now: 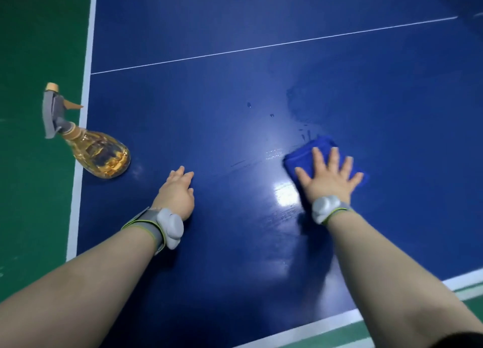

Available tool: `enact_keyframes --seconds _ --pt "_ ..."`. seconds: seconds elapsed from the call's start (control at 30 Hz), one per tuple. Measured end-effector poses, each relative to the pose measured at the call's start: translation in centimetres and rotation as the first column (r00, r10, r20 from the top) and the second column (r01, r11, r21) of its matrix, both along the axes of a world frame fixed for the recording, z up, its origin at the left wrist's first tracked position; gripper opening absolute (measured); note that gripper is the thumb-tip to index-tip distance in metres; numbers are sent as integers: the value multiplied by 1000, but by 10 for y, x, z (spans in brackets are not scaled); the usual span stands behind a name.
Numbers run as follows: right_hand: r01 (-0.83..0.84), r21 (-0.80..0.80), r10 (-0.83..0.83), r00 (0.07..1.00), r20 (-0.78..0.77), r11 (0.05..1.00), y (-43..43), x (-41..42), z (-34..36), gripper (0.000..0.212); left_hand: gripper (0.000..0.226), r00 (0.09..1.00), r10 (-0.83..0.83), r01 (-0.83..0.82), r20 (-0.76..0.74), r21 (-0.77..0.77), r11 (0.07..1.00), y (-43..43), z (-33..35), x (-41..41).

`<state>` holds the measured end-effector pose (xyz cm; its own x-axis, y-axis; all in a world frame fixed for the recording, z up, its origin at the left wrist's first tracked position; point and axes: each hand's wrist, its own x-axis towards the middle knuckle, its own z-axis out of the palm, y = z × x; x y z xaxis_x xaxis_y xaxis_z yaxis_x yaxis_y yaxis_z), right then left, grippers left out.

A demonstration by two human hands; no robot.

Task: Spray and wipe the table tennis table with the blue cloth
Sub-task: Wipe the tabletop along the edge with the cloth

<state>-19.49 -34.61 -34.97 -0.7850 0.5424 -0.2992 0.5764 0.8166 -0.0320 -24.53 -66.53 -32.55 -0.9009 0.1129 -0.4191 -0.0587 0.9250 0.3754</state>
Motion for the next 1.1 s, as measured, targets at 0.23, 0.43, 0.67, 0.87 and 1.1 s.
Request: enact_keyframes --seconds 0.23,0.43,0.67,0.87,1.1 --pt "269 -19 -268 963 24 963 24 -23 -2 80 50 1000 -23 25 16 -119 993 6 0 -21" --pt "-209 -29 210 977 30 977 -43 -53 1 81 50 999 -53 54 8 -183 982 20 5 -43" --pt "-681 -99 686 728 20 726 -105 -55 -2 78 51 997 -81 81 9 -262 962 39 4 -72" --pt "-371 -32 372 928 15 928 -23 -85 -3 79 51 995 -95 102 38 -364 926 42 1 -95" --pt "2 -22 -1 1000 25 1000 44 -109 2 78 87 936 -57 200 346 -394 897 46 6 -113"
